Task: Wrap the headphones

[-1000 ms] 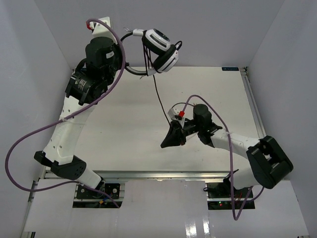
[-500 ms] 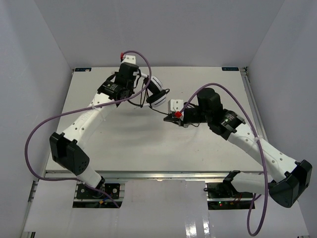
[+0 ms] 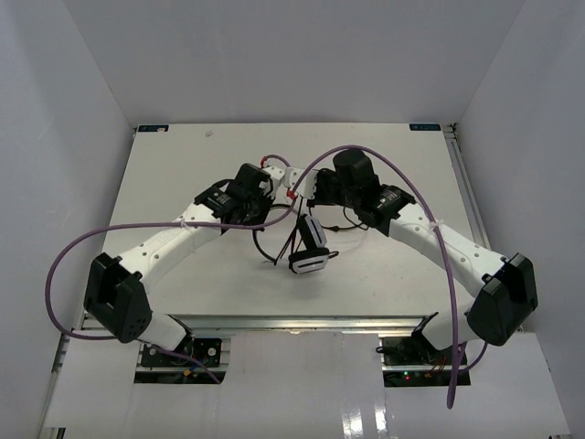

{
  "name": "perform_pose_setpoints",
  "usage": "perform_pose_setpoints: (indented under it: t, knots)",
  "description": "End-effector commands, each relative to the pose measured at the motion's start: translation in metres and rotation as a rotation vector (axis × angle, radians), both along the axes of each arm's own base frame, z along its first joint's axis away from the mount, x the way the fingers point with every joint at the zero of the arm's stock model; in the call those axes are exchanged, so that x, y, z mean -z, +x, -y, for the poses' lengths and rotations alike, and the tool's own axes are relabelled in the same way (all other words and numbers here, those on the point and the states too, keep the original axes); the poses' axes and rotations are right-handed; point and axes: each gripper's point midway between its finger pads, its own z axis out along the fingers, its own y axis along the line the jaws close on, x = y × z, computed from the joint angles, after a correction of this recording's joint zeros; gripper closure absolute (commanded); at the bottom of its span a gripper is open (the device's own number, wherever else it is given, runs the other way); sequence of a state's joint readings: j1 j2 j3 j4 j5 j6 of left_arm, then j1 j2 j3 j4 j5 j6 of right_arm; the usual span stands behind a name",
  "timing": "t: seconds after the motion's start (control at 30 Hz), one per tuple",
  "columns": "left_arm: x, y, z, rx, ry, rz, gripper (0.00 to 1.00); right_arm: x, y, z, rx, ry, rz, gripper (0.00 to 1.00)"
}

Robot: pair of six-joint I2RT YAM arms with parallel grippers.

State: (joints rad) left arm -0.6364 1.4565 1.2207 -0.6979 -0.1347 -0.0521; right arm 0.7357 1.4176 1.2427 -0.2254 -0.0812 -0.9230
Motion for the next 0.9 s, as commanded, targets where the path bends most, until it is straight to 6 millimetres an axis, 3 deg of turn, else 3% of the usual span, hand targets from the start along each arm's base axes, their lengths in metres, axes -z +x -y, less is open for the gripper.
perform_pose_setpoints:
  t: [0.0, 0.1, 0.17, 0.23, 0.4, 0.53, 0.6, 0.87]
  knots:
    - [-0.076, -0.018, 0.030, 0.146, -0.268, 0.143, 1.00, -0.028, 0.038, 0.014, 0.114, 0.095, 0.080, 0.89]
    - [-0.089, -0.032, 0.034, 0.184, -0.332, 0.148, 1.00, -0.012, 0.041, 0.018, 0.070, 0.188, -0.069, 0.86]
    - [-0.101, -0.035, 0.035, 0.184, -0.367, 0.165, 1.00, -0.003, 0.031, 0.011, -0.024, 0.263, -0.195, 0.86]
    - [-0.111, -0.037, 0.036, 0.175, -0.398, 0.172, 1.00, 0.003, 0.031, 0.017, -0.027, 0.317, -0.282, 0.86]
    - [-0.155, -0.038, 0.043, 0.159, -0.507, 0.225, 1.00, 0.024, 0.000, 0.002, -0.205, 0.431, -0.532, 0.87]
    - [-0.205, -0.041, 0.058, 0.188, -0.643, 0.254, 1.00, 0.035, -0.033, -0.012, -0.354, 0.506, -0.733, 0.86]
    - [-0.240, -0.039, 0.063, 0.188, -0.724, 0.303, 1.00, 0.029, -0.050, -0.018, -0.449, 0.572, -0.855, 0.85]
    - [-0.337, -0.023, 0.059, 0.080, -0.918, 0.461, 1.00, 0.028, -0.086, -0.017, -0.547, 0.676, -1.032, 0.79]
